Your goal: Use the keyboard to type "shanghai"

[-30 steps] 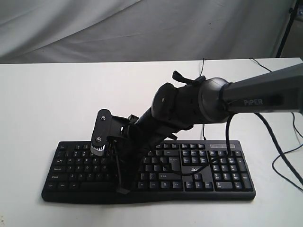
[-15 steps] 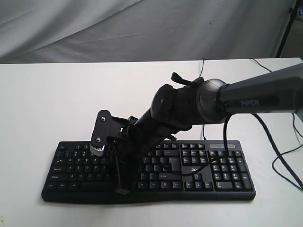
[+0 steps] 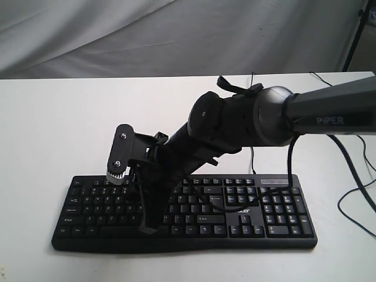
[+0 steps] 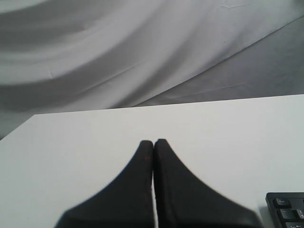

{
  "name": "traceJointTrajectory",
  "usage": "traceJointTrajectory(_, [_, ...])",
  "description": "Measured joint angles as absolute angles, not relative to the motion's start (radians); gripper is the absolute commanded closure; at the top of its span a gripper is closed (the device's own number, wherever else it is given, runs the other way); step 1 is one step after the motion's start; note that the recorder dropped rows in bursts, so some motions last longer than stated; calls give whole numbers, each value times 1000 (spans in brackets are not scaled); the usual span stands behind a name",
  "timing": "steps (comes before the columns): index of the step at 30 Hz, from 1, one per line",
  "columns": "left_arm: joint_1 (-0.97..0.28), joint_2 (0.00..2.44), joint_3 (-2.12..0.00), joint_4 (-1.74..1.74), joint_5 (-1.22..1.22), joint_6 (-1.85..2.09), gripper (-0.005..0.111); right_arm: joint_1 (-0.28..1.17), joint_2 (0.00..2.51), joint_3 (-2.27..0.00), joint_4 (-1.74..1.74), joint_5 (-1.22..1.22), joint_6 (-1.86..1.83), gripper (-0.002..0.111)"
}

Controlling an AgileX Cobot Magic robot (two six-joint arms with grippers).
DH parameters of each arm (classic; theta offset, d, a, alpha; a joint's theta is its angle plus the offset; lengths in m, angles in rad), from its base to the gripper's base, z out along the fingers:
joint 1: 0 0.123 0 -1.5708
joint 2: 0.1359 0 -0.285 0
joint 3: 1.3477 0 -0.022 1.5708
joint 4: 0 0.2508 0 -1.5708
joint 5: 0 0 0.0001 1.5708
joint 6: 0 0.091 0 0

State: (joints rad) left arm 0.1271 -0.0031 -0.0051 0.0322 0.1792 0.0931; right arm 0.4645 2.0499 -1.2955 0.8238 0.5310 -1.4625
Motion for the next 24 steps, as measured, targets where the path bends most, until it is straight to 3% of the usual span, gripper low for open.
traceJointTrajectory(24, [127, -3, -5, 32, 179, 93, 106, 499, 2050, -1296, 861, 486, -1449, 108])
